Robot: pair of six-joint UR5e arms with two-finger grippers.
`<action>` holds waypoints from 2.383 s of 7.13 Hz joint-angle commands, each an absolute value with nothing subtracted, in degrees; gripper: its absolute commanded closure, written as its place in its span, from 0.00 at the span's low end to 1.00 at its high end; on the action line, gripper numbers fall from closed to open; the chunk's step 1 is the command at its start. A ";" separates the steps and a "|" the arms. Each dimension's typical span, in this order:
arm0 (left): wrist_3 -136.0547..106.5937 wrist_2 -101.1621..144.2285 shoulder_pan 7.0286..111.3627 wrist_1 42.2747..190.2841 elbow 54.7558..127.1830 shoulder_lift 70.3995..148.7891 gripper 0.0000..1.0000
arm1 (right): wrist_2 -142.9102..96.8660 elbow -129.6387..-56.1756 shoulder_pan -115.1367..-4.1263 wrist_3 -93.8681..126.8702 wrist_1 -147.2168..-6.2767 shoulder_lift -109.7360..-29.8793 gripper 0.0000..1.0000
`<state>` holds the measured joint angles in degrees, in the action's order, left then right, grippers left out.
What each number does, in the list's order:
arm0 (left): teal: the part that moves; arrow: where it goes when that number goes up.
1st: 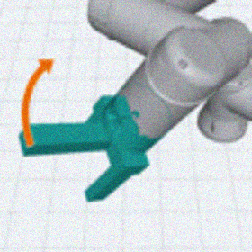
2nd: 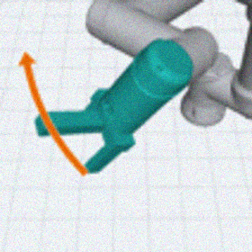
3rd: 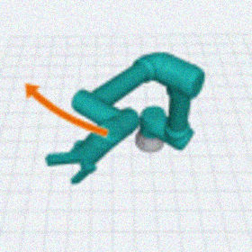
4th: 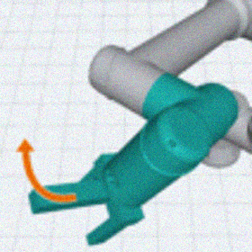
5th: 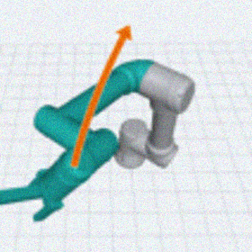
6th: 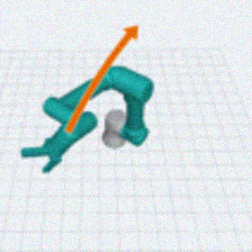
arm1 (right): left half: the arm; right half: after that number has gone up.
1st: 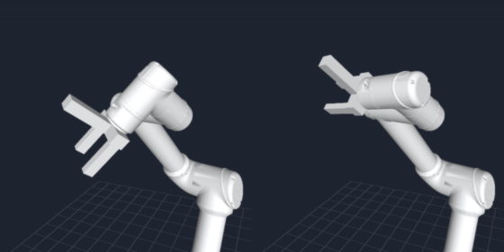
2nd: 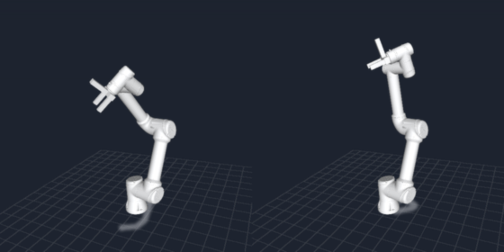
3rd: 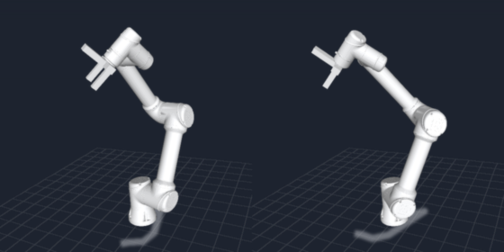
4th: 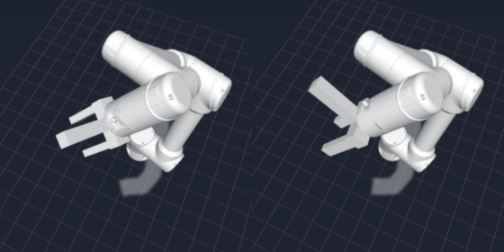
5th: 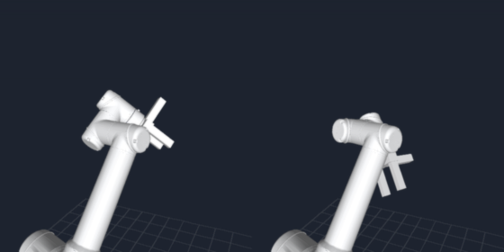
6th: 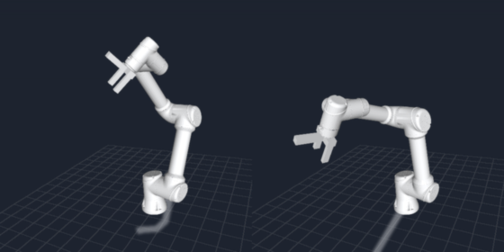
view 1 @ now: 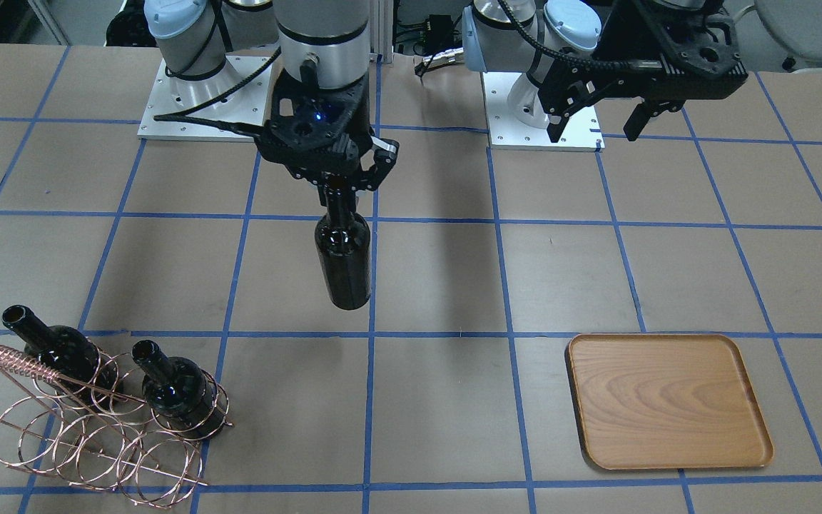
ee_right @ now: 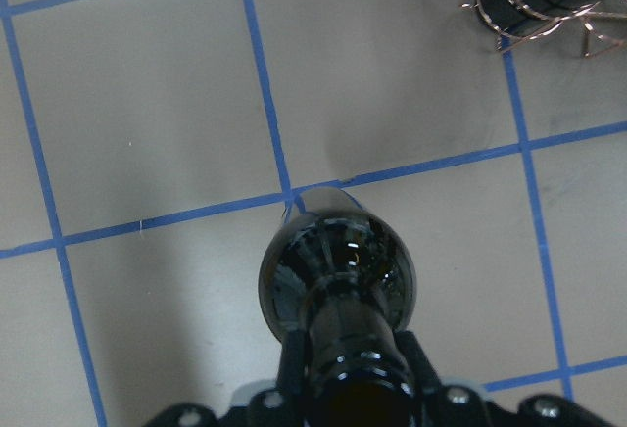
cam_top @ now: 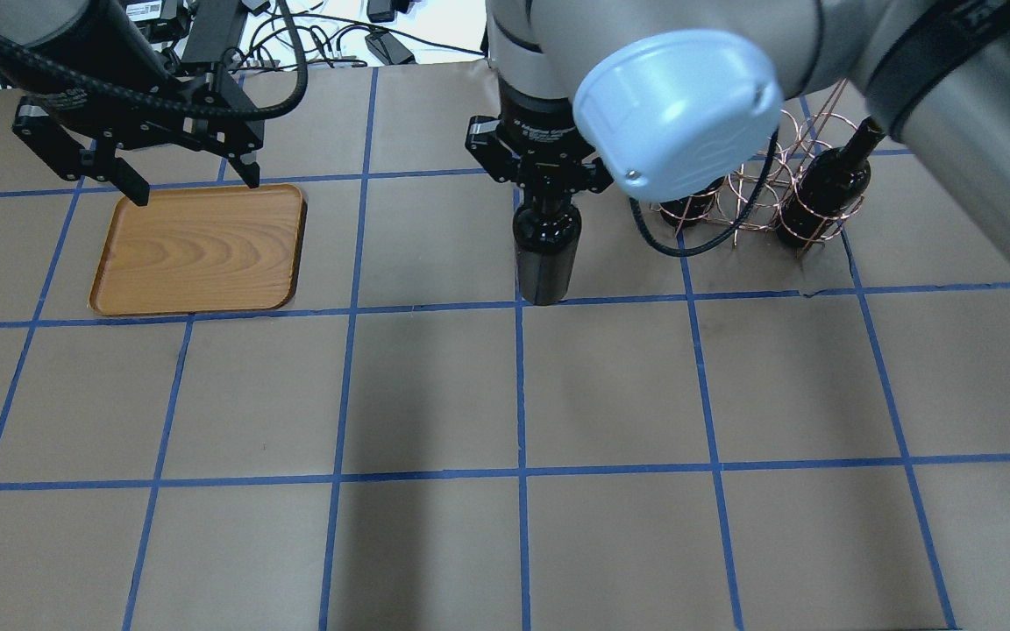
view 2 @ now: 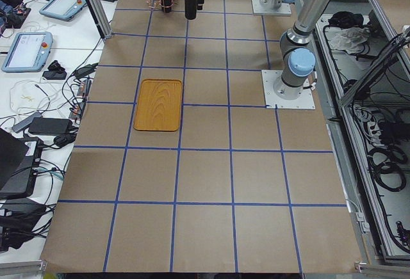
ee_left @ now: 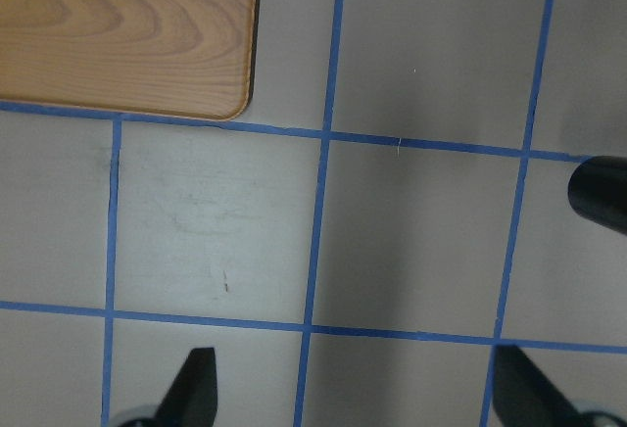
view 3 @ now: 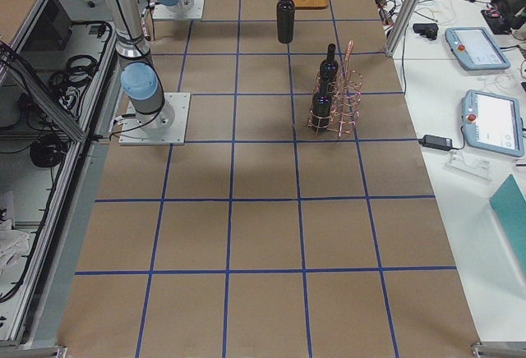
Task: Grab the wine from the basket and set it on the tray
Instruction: 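Carry the bottle toward the table center and set it upright with the right gripper, then lower the left gripper onto the standing bottle's neck while the right arm withdraws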
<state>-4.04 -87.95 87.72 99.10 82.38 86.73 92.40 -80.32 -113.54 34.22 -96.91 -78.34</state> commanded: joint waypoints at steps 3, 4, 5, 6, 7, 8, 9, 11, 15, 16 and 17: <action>-2.20 -87.89 86.22 99.23 82.53 86.13 0.00 | 92.90 -81.03 -118.91 38.33 -104.06 -70.41 0.76; -2.20 -87.89 86.22 99.23 82.53 86.13 0.00 | 92.90 -81.12 -118.92 38.15 -103.80 -70.31 0.69; -2.20 -87.89 86.22 99.23 82.62 86.13 0.00 | 92.81 -81.47 -118.92 37.97 -103.97 -70.14 0.66; -2.20 -87.89 86.22 99.23 82.70 86.13 0.00 | 92.20 -81.56 -118.92 37.36 -103.63 -70.14 0.22; -2.20 -87.89 86.22 99.23 82.97 85.87 0.00 | 93.07 -81.56 -118.83 35.61 -103.62 -70.22 0.00; -2.20 -87.89 86.22 99.23 83.06 85.78 0.00 | 92.21 -80.87 -118.13 35.07 -103.54 -70.57 0.00; -2.20 -88.06 86.31 99.40 83.14 85.52 0.00 | 92.20 -79.99 -116.56 33.85 -103.36 -71.10 0.00; -3.50 -87.80 86.75 99.32 83.93 85.95 0.00 | 92.29 -78.84 -106.93 21.42 -99.61 -75.12 0.00; -16.37 -87.98 96.12 91.09 86.12 90.77 0.00 | 93.25 -80.94 -93.96 7.77 -87.57 -87.41 0.00; -19.05 -88.15 99.63 87.57 86.65 93.31 0.00 | 93.16 -82.25 -94.04 8.08 -86.32 -89.10 0.00; -20.55 -88.24 102.36 85.02 86.66 96.04 0.00 | 92.64 -83.74 -93.96 8.09 -87.35 -89.03 0.00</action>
